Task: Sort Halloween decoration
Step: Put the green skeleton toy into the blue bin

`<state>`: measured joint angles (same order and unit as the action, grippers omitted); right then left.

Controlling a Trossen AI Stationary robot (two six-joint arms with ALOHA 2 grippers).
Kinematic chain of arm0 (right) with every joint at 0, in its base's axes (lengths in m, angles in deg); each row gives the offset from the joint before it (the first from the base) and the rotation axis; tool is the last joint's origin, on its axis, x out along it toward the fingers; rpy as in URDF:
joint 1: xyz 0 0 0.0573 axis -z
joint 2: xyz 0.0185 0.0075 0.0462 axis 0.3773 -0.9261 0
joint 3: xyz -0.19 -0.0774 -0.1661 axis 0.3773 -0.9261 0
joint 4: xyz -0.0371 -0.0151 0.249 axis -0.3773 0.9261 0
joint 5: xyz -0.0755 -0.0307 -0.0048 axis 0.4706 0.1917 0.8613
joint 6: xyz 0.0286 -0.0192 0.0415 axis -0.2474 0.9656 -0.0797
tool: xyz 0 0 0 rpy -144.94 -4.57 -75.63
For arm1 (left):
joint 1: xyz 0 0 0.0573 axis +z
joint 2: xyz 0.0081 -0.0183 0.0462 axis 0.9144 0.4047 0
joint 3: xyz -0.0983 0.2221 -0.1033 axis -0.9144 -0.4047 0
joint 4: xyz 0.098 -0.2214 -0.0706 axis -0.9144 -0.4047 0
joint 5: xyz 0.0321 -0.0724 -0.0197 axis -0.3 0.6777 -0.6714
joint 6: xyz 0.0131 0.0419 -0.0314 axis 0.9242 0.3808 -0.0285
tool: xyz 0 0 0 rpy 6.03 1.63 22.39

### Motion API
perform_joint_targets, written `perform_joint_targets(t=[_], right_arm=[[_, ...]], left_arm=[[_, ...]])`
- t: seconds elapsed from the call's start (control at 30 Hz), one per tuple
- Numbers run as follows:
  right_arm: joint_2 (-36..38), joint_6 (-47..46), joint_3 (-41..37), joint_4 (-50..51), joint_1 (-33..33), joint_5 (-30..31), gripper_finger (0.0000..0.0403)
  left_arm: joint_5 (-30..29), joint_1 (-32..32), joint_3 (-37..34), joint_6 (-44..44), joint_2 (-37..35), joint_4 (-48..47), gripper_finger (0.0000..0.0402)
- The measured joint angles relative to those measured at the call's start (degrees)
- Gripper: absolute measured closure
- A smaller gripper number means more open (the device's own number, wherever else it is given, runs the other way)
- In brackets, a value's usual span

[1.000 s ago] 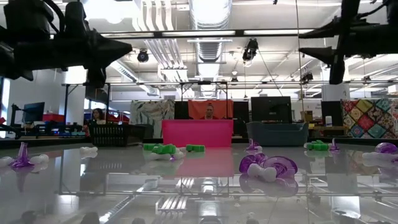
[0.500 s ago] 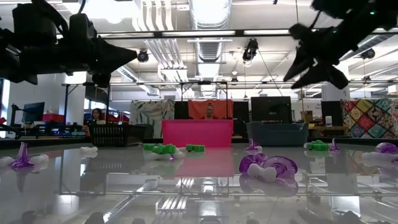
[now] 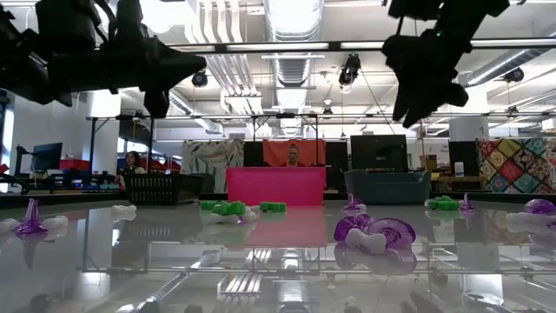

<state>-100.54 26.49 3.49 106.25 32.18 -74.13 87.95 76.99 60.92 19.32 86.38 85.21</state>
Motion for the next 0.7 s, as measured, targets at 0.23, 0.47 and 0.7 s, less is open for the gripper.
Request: perform_joint_targets(t=[0.23, 0.47, 0.7], right_arm=[[-8.26, 6.13, 3.78, 6.49, -0.25, -5.39, 0.0261], [-16.23, 6.65, 6.45, 3.60, -0.25, -4.86, 0.0261], [-23.99, 15.08, 11.39, 3.62, -0.73, -5.54, 0.0261]], left_arm=[[6.83, -0.98, 0.04, -2.77, -0.43, 6.90, 0.0400], [6.84, -1.06, -0.03, -4.15, -0.57, 5.86, 0.0400], [6.54, -1.03, 0.44, -2.52, 0.06, 5.90, 0.0400]])
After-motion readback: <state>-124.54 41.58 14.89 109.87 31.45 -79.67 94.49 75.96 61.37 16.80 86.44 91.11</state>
